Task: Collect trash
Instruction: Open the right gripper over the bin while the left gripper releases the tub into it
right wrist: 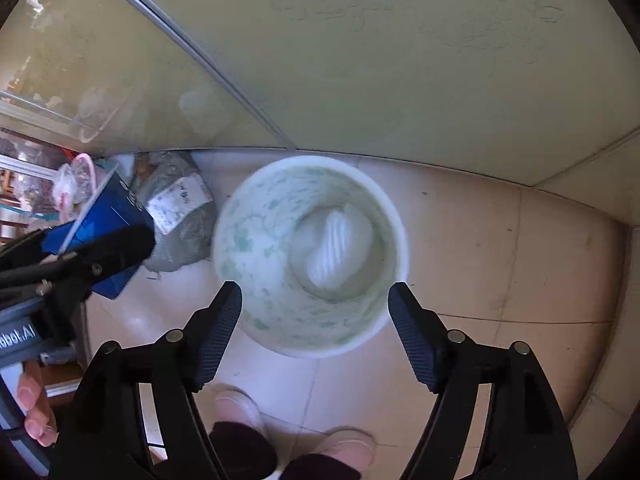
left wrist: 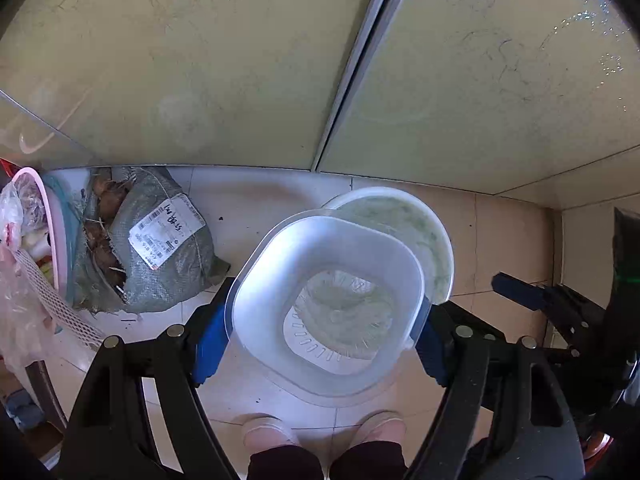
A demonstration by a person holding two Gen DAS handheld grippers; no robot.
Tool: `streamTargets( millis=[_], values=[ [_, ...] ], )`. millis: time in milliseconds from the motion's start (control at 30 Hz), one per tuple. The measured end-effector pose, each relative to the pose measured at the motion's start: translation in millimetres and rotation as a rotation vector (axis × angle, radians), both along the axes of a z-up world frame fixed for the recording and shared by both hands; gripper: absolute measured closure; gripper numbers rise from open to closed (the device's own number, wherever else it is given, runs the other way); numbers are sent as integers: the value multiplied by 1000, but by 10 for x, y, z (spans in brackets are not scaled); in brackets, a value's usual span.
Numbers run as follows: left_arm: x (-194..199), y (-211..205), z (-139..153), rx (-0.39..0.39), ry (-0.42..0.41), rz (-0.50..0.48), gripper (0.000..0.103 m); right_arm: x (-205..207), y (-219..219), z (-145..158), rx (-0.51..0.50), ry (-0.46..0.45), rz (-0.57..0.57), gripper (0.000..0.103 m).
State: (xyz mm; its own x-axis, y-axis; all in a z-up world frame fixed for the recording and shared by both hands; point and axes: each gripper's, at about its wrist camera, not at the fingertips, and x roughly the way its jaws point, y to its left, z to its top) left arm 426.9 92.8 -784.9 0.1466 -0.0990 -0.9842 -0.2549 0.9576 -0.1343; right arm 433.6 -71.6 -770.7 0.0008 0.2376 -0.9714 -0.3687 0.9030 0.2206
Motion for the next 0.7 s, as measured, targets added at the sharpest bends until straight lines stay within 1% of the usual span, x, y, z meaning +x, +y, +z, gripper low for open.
streamTargets(
  millis=[133,267,367,467,500,567,633,700],
  values=[
    [46,-40,-173,-44,25,-16,25,6,-88,23,-29,-17,-31,30],
    [96,-176,-321,-72,55,-37,25,-12,-255,146,-75,-53,-43,30],
    [127,-294,-394,-90,82,-56,25,-15,-361,215,-79,-62,-54,30],
    [149,-388,-424,-96,94,-66,23,-16,-415,240,-74,-68,-54,30],
    [146,-412,-425,-99,94,-72,21,-20,-427,261,-79,-74,-51,30],
    [130,-442,-402,-95,86,-83,20,-33,-409,271,-83,-84,-44,30],
    [125,-476,-375,-80,79,-95,15,-43,-405,293,-79,-91,-40,30],
    [119,-503,-351,-78,73,-94,15,-52,-394,312,-73,-92,-39,30]
  ],
)
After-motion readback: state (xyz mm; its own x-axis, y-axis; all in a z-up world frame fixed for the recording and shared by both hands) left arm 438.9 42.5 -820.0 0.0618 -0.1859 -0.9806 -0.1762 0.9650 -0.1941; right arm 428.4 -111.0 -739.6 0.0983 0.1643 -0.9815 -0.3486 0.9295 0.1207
